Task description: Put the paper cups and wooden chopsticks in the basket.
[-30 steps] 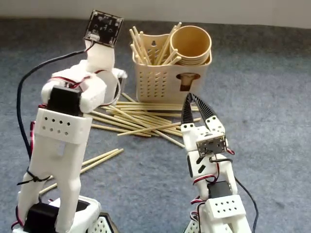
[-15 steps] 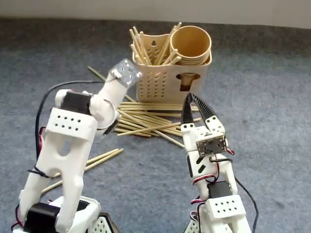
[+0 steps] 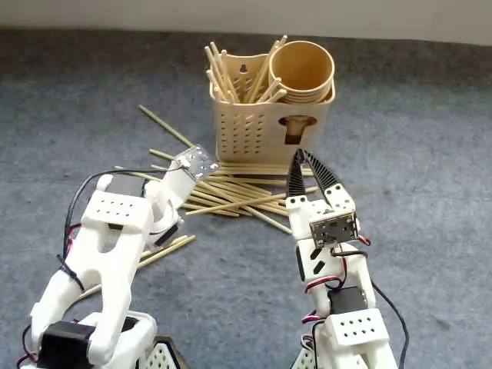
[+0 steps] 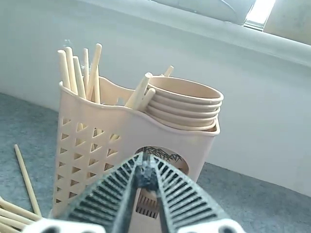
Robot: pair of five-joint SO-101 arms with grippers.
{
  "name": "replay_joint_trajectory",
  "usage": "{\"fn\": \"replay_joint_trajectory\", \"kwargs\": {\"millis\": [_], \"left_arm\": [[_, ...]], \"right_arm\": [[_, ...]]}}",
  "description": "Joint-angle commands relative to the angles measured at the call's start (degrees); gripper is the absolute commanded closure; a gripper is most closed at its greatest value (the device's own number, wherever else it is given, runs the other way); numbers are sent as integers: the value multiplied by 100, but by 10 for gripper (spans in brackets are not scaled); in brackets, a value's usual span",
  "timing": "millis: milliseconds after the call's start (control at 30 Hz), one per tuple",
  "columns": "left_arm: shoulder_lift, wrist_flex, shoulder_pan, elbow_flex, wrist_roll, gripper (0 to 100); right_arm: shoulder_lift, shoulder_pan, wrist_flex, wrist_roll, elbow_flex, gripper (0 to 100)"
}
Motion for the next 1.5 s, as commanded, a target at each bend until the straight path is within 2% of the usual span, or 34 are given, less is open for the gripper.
{"fn": "replay_joint_trajectory", "kwargs": {"millis": [0,367,600,1000,1300,1467], "left_arm": [[-13,-519,-145,268,-35,889],[84,-554,-84,374,-193,889],[1341,-1187,-127,198,-193,890],[1877,-958,-92,-242,-193,944],[1332,220,-286,-1068,-167,941],[708,422,-48,-593,-193,922]], "right_arm": [[-13,57,13,70,585,993],[-13,57,13,70,585,993],[-13,57,13,70,585,993],[-13,57,13,70,585,993],[-13,57,13,70,585,993],[-13,57,13,70,585,993]]}}
